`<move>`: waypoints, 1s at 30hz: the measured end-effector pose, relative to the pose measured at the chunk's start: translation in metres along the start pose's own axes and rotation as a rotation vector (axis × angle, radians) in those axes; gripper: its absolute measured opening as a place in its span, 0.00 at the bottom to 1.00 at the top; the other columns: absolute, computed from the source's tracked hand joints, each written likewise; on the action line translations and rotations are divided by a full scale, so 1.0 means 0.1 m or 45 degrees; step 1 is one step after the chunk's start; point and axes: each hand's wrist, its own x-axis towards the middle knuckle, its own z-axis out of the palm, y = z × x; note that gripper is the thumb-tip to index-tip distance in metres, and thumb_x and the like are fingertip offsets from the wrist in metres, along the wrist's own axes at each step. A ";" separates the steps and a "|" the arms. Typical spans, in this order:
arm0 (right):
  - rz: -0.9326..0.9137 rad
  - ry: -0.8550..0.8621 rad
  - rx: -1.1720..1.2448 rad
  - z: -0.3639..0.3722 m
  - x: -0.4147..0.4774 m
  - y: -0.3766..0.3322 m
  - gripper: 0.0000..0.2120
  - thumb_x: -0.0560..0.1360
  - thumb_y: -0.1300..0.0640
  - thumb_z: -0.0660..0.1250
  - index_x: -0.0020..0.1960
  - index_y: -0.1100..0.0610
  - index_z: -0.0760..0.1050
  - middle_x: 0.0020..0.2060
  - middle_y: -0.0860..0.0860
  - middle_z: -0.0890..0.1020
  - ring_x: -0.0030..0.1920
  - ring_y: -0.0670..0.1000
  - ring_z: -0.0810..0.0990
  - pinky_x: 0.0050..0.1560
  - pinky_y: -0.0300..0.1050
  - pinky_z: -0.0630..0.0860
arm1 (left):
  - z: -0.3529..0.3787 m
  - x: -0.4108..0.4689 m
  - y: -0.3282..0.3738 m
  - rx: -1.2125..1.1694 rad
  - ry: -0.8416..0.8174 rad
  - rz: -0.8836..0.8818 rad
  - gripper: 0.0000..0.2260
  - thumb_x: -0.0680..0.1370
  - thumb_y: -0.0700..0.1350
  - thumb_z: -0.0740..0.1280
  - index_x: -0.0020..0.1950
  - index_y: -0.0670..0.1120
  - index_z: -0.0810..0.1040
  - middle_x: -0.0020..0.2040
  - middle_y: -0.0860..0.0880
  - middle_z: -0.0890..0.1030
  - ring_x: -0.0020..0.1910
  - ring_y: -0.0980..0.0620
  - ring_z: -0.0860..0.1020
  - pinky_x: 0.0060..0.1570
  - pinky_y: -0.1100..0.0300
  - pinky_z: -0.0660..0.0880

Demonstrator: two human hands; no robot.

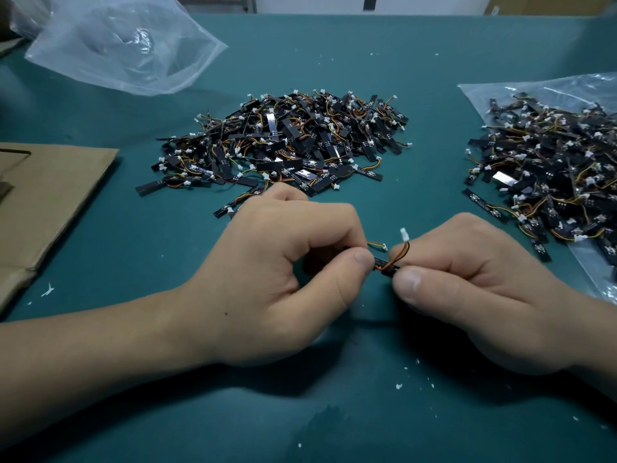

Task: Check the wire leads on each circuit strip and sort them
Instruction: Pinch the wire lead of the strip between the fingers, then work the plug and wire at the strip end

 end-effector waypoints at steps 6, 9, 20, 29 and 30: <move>-0.013 0.050 -0.072 0.01 0.00 0.01 0.20 0.80 0.55 0.59 0.31 0.52 0.58 0.26 0.47 0.60 0.26 0.45 0.59 0.27 0.42 0.60 | 0.01 0.01 -0.02 0.003 -0.001 -0.004 0.09 0.79 0.47 0.64 0.42 0.47 0.80 0.34 0.54 0.78 0.35 0.55 0.74 0.48 0.54 0.70; 0.110 0.133 0.146 0.00 -0.01 0.03 0.21 0.80 0.51 0.59 0.30 0.52 0.60 0.25 0.44 0.61 0.26 0.45 0.59 0.28 0.42 0.58 | 0.01 0.03 -0.03 0.023 0.086 -0.116 0.08 0.80 0.48 0.63 0.52 0.47 0.80 0.44 0.59 0.80 0.44 0.55 0.77 0.49 0.57 0.71; 0.225 0.515 0.633 -0.05 0.08 0.10 0.25 0.81 0.55 0.58 0.25 0.51 0.65 0.19 0.49 0.65 0.21 0.53 0.60 0.26 0.39 0.62 | 0.09 0.02 -0.08 0.574 -0.168 -0.265 0.11 0.78 0.50 0.60 0.57 0.58 0.76 0.51 0.60 0.75 0.52 0.53 0.72 0.51 0.53 0.64; 0.270 0.458 0.537 -0.04 0.05 0.11 0.23 0.79 0.47 0.62 0.27 0.54 0.71 0.21 0.53 0.70 0.22 0.55 0.65 0.25 0.45 0.62 | 0.09 0.01 -0.14 0.524 -0.095 -0.210 0.07 0.77 0.48 0.69 0.50 0.60 0.84 0.47 0.60 0.76 0.47 0.53 0.72 0.49 0.54 0.60; 0.268 0.548 0.553 -0.03 0.06 0.12 0.22 0.81 0.48 0.62 0.29 0.53 0.74 0.22 0.53 0.71 0.22 0.54 0.65 0.25 0.42 0.63 | 0.09 0.01 -0.15 0.507 -0.095 -0.211 0.07 0.77 0.49 0.70 0.50 0.60 0.84 0.47 0.60 0.76 0.47 0.53 0.72 0.49 0.54 0.59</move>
